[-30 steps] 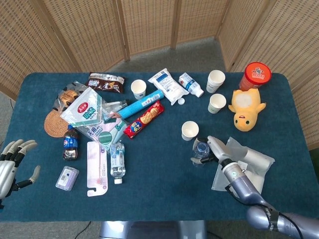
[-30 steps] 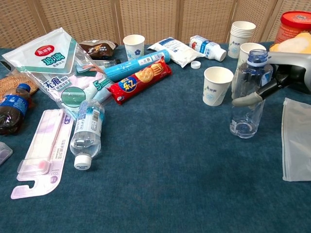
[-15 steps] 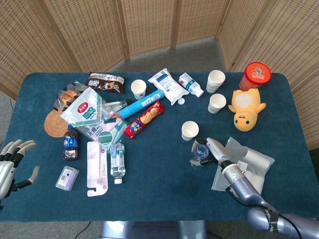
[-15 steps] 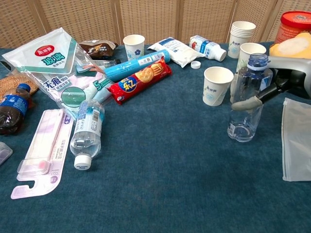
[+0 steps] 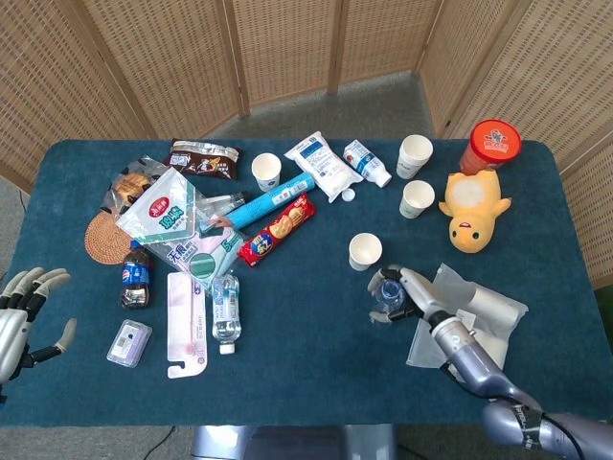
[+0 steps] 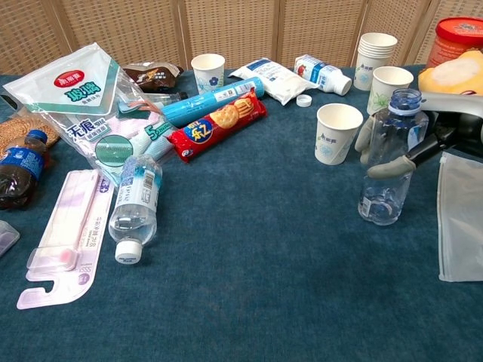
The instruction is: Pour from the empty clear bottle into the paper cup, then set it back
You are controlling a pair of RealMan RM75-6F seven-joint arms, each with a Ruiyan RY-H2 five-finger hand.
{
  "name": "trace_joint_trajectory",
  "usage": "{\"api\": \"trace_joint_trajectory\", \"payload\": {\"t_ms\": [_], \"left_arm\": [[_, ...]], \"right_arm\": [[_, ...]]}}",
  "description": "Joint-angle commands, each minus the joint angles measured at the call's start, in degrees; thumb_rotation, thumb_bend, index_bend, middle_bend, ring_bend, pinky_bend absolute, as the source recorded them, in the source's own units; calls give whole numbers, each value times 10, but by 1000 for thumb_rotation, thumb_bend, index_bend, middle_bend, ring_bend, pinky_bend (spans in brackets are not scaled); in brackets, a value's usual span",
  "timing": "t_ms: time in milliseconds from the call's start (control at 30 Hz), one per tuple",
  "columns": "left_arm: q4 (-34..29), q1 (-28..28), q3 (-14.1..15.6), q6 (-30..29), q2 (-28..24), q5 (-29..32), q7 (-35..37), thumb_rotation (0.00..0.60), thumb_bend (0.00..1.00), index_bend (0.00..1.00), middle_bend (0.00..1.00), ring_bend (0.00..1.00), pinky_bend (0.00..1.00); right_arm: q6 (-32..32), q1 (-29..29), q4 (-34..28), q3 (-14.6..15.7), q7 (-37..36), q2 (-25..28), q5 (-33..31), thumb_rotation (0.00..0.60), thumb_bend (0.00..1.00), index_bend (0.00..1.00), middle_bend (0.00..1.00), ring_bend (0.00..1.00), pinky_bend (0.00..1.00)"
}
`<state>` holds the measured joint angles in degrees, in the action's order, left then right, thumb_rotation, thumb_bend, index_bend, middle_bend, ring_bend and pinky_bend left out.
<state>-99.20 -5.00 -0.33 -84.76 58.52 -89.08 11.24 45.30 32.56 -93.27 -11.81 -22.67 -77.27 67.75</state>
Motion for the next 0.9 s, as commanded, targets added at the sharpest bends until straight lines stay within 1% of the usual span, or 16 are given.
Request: {"api": "trace_joint_trajectory", "payload": {"t_ms": [33, 367, 700, 767, 833, 900], "left_arm": [[0, 0, 0, 1, 0, 1, 0, 334, 490, 149, 171, 86, 45], [0, -2, -1, 1, 1, 0, 0, 328, 490, 149, 171, 86, 45], [1, -5, -2, 3, 4, -3, 1, 329, 490, 149, 171, 86, 45], [1, -5, -2, 2, 4, -4, 1, 328, 490, 149, 171, 86, 45], [1, -4, -2, 1, 4, -4, 1, 328, 490, 149, 171, 86, 45], [1, -4, -2, 1, 3, -5, 1, 330, 490, 149, 171, 86, 45]], "right_arm": [[-1, -1, 1, 1, -6, 3, 4, 600, 210, 427, 484, 350, 97], [1, -3, 0, 5, -21, 12, 19, 600, 205, 403, 463, 326, 59], [1, -7, -17, 19, -26, 31, 41, 597, 197, 326, 410, 285, 15], [1, -7, -19, 20, -26, 35, 43, 580, 198, 305, 394, 270, 4], [0, -7, -21, 22, -28, 38, 46, 539, 198, 268, 364, 245, 0], [-1, -6, -24, 22, -33, 42, 50, 516, 196, 235, 337, 224, 0]]}}
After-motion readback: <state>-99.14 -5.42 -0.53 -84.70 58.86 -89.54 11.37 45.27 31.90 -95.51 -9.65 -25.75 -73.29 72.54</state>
